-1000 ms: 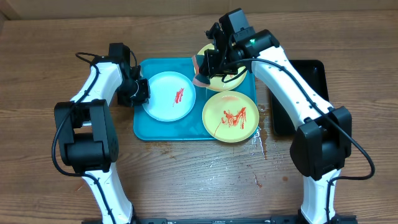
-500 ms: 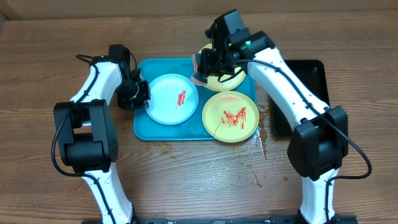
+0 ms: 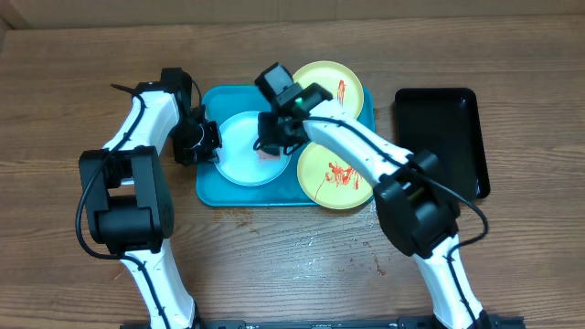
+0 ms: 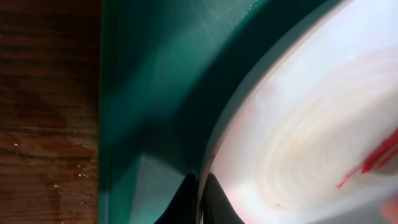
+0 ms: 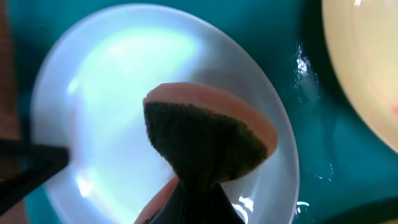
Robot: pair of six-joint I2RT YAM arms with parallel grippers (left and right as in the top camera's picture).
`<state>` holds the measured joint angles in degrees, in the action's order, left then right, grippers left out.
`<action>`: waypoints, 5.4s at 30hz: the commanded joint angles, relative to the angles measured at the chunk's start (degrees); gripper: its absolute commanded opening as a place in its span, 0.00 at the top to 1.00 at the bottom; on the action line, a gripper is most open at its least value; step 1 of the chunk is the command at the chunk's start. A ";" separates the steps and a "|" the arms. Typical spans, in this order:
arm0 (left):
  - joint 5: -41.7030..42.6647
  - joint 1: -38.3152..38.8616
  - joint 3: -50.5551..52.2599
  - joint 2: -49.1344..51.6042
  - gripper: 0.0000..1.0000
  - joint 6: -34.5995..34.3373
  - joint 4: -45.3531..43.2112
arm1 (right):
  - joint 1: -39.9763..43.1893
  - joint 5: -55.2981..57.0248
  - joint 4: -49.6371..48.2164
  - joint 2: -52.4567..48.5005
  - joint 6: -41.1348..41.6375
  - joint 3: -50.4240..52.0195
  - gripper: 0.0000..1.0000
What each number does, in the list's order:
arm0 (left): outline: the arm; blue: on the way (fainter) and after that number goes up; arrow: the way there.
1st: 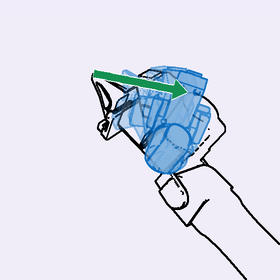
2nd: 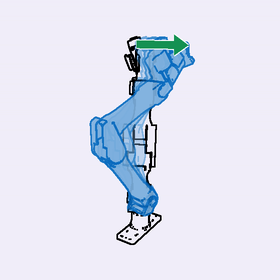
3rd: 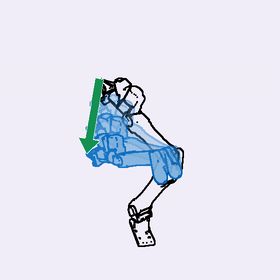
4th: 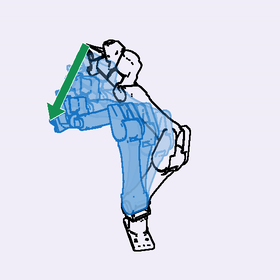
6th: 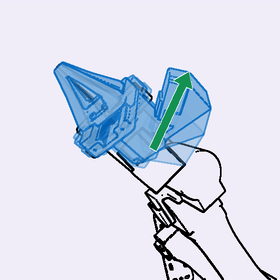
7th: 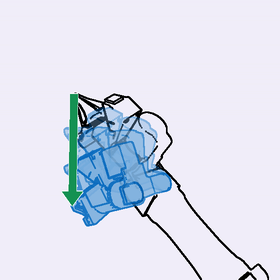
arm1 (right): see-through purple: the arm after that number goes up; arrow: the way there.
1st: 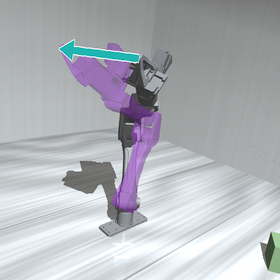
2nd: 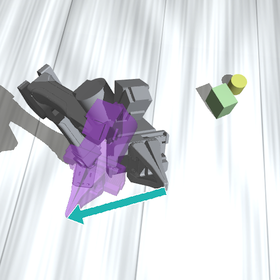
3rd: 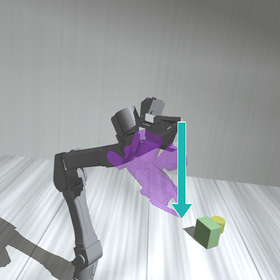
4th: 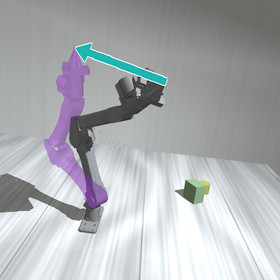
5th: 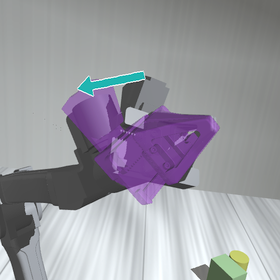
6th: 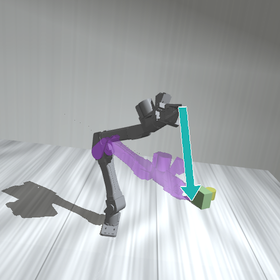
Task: Clean dirty plates on tray and stack at the side
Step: 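Scrub the white plate with the sponge while left gripper holds it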
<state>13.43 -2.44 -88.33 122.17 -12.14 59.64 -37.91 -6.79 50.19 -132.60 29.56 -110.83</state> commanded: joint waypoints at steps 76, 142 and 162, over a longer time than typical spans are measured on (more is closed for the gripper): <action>3.98 0.96 -0.63 0.72 0.96 5.29 7.96 | -0.61 -5.07 6.71 -4.85 -8.57 -3.58 0.96; 0.13 0.96 -0.63 0.72 0.96 2.93 4.61 | -1.64 -1.92 -3.52 -4.92 -11.45 -3.58 0.96; 0.15 0.96 -0.61 0.72 0.96 2.93 4.59 | -2.62 14.58 1.77 -4.92 -12.00 -3.58 0.96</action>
<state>14.57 -1.13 -88.33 122.41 -9.04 63.70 -41.63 0.21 54.17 -136.90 17.74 -114.02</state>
